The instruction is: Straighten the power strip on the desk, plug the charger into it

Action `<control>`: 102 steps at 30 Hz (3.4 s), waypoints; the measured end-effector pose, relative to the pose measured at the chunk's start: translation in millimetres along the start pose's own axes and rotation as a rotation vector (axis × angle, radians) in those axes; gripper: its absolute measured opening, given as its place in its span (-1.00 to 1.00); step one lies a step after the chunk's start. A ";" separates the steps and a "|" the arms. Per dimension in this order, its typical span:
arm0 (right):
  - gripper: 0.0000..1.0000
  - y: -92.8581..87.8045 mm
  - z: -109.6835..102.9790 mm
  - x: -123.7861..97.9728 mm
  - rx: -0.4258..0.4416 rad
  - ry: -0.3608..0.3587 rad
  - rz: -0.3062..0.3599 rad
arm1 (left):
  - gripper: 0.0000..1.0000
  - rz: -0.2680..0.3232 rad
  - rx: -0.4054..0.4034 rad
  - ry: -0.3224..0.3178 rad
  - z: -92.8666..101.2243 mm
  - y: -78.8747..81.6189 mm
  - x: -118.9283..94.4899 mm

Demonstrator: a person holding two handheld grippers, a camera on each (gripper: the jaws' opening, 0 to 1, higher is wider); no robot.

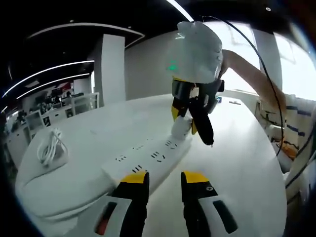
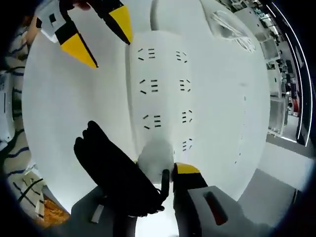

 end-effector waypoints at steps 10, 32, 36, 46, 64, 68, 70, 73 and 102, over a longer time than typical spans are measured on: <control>-0.53 -6.3 4.5 3.1 0.037 0.032 0.106 | -0.48 -0.003 0.005 -0.006 2.0 0.1 1.0; -0.48 -3.9 2.1 5.4 -0.010 -0.062 0.086 | -0.48 0.000 0.006 -0.012 4.2 0.2 0.9; -0.48 -4.9 1.9 4.8 -0.004 -0.066 0.137 | -0.48 0.001 0.009 -0.010 4.5 0.5 0.8; -0.47 -8.4 4.7 -10.9 -0.015 -0.111 0.240 | -0.48 0.005 0.012 -0.016 6.3 2.5 1.0; -0.56 3.7 14.1 -11.4 -0.011 -0.040 0.221 | -0.48 0.005 0.017 -0.013 6.8 2.3 0.5; -0.57 4.7 8.5 -9.7 -0.012 -0.039 0.194 | -0.48 0.007 0.017 -0.015 7.5 2.1 0.0; -0.56 2.9 7.5 -9.9 0.000 -0.040 0.218 | -0.48 0.006 0.018 -0.016 7.8 2.2 0.1; -0.56 -0.2 5.1 -9.4 0.013 -0.041 0.253 | -0.49 0.036 0.011 0.033 3.8 8.0 -0.8; -0.55 1.9 1.8 -6.4 0.009 -0.094 0.243 | -0.48 0.015 0.016 0.026 4.4 3.2 4.8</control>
Point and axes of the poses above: the point that each gripper's makers call its tool centre point, and the gripper's own axes: x roughly forward along the fingers, z roughly to its right, y roughly out of its top, the point moved 4 cm from there along -x, roughly backward along the fingers, and after that the axes turned 5 degrees about y, right-handed, at the moved point
